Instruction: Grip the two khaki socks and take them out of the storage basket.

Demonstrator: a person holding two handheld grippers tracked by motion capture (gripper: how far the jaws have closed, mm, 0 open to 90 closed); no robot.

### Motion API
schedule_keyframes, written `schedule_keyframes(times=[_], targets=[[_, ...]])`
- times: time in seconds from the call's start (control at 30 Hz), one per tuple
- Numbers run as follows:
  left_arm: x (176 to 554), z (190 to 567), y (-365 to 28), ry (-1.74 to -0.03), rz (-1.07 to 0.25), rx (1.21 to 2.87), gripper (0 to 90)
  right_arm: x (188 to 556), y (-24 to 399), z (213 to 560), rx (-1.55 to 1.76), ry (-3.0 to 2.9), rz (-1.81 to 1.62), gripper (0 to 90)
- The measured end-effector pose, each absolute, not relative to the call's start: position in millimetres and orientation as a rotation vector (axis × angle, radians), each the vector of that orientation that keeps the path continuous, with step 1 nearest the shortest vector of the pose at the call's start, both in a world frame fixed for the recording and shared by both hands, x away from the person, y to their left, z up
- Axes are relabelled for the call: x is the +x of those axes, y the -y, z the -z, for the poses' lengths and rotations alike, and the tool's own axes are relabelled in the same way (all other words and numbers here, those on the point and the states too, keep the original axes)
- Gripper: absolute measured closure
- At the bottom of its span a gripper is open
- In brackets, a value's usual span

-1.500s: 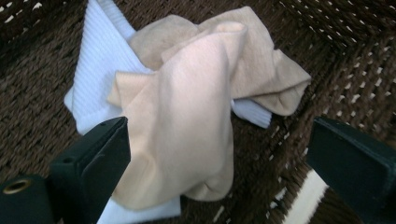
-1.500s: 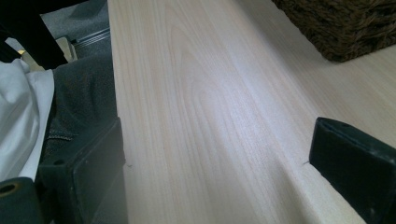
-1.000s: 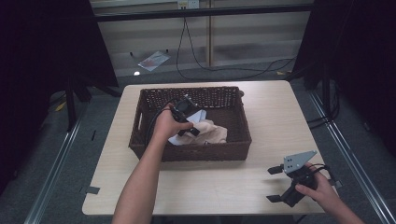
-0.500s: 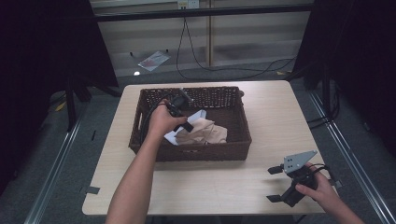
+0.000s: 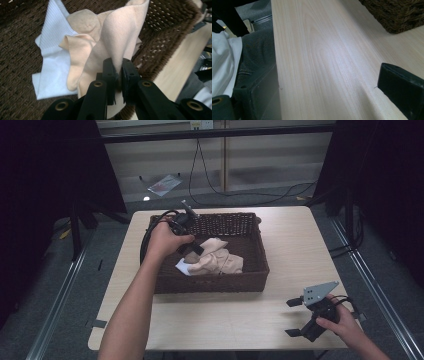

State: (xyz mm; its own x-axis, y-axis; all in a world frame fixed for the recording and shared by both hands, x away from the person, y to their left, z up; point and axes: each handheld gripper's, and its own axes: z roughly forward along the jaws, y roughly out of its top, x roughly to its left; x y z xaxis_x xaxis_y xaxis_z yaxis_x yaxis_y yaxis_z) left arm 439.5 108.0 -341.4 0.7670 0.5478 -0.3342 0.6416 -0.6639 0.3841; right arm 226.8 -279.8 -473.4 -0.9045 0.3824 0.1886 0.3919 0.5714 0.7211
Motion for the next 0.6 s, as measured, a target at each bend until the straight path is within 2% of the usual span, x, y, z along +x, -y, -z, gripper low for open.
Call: schedule_keyframes(times=[0.13,0.6], targets=[[436.2,331.4,-113.2,-0.903,0.300,2.424,83.2,226.8,279.6,473.6,-0.684,2.774,1.275,3.1],[414.3,315.9,-117.0,-0.862,0.394,2.453,83.2,227.0,278.9,474.4,-0.680,2.770,1.271,3.1]])
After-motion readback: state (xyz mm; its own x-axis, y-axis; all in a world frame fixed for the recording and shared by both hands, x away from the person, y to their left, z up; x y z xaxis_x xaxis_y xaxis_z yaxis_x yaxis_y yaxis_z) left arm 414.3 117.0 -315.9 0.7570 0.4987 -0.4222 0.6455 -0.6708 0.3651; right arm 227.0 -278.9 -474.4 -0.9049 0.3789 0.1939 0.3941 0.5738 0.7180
